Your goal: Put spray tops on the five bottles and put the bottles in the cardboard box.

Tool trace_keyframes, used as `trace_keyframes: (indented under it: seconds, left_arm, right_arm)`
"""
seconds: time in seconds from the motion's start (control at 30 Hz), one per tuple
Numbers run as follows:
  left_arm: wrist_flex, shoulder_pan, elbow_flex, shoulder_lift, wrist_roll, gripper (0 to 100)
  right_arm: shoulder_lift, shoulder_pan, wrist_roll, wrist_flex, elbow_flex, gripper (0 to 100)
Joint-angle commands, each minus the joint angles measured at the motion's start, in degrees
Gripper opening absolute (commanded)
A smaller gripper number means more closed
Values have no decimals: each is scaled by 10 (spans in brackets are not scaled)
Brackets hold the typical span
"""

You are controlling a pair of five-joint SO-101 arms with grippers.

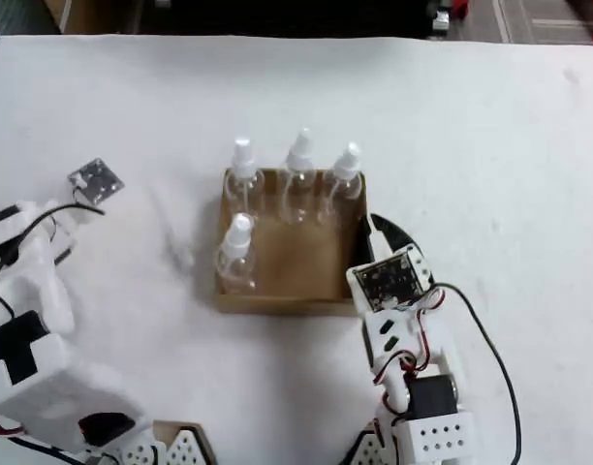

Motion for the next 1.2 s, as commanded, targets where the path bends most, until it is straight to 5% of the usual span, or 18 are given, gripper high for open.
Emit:
trace_keyframes:
  seconds: [0.0, 0.13, 0.23, 0.33, 0.5, 0.7, 0.83, 1.03, 1.17]
  left_arm:
    - [41, -19, -64, -67, 92, 21]
    - [171, -39, -135, -192, 90, 115]
    - [253, -80, -142, -279, -13, 209]
    - [271, -179, -102, -342, -148, 139]
    - [81, -360, 62, -349, -207, 23]
    - [-171, -326, 285, -347, -124, 34]
    - [-193, -352, 335, -373, -104, 34]
    - [-195, -353, 433, -378, -231, 34]
    - [-194, -306, 473, -378, -234, 34]
  right_arm:
    - [0, -2, 7, 2, 7, 18]
    - [0, -2, 7, 3, 7, 18]
    - [0, -2, 7, 3, 7, 18]
    - [0, -2, 7, 2, 7, 18]
    - [0, -2, 7, 0, 7, 18]
    - [0, -11, 7, 4, 7, 18]
    - [0, -12, 7, 4, 7, 18]
    - [0, -12, 7, 3, 7, 18]
    - [0, -12, 7, 3, 7, 18]
